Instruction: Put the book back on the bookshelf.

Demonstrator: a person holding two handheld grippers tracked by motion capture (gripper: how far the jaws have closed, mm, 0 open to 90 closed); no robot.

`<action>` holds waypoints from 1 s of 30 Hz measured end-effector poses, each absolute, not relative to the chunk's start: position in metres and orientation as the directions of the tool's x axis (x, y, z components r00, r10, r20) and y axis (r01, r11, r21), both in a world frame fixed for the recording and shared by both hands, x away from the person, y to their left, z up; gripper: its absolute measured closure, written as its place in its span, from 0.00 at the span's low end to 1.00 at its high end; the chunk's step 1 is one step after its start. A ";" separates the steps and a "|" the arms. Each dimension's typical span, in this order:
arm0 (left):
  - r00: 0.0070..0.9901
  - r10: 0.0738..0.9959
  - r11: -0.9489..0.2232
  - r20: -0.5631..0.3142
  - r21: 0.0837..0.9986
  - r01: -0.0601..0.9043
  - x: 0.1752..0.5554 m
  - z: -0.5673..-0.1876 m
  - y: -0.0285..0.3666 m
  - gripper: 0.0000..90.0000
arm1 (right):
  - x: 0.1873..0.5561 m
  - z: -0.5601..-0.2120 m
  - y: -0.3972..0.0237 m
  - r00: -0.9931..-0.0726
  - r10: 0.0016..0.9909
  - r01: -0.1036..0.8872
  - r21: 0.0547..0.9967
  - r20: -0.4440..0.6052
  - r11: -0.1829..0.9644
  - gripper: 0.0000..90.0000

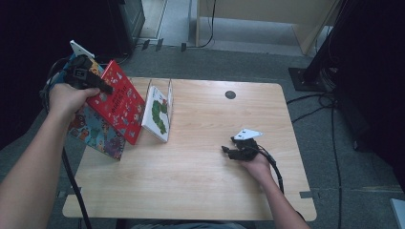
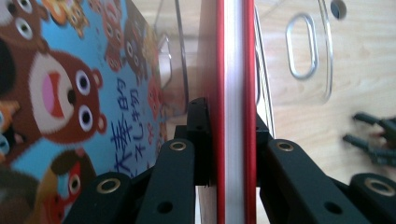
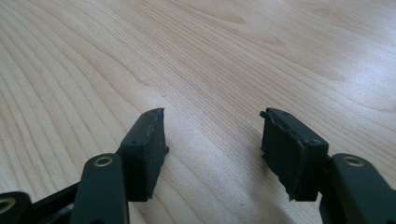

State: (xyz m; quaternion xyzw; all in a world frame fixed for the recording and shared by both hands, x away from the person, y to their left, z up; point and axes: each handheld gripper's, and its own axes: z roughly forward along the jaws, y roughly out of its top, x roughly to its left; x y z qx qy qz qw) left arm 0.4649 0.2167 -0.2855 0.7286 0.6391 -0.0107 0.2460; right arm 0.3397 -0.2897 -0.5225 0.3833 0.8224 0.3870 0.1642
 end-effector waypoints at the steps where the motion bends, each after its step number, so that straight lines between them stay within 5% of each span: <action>1: 0.179 0.928 -0.058 -0.328 0.347 0.936 0.467 -0.286 0.216 0.89 | 0.340 -0.522 -0.290 -0.652 0.758 0.503 0.763 0.025 0.407 0.44; 26: 0.175 0.932 -0.039 -0.318 0.391 0.919 0.492 -0.301 0.201 0.87 | 0.335 -0.523 -0.289 -0.630 0.776 0.515 0.763 0.027 0.391 0.43; 30: 0.179 0.931 -0.043 -0.319 0.390 0.920 0.491 -0.299 0.203 0.78 | 0.334 -0.523 -0.290 -0.627 0.778 0.516 0.763 0.027 0.390 0.43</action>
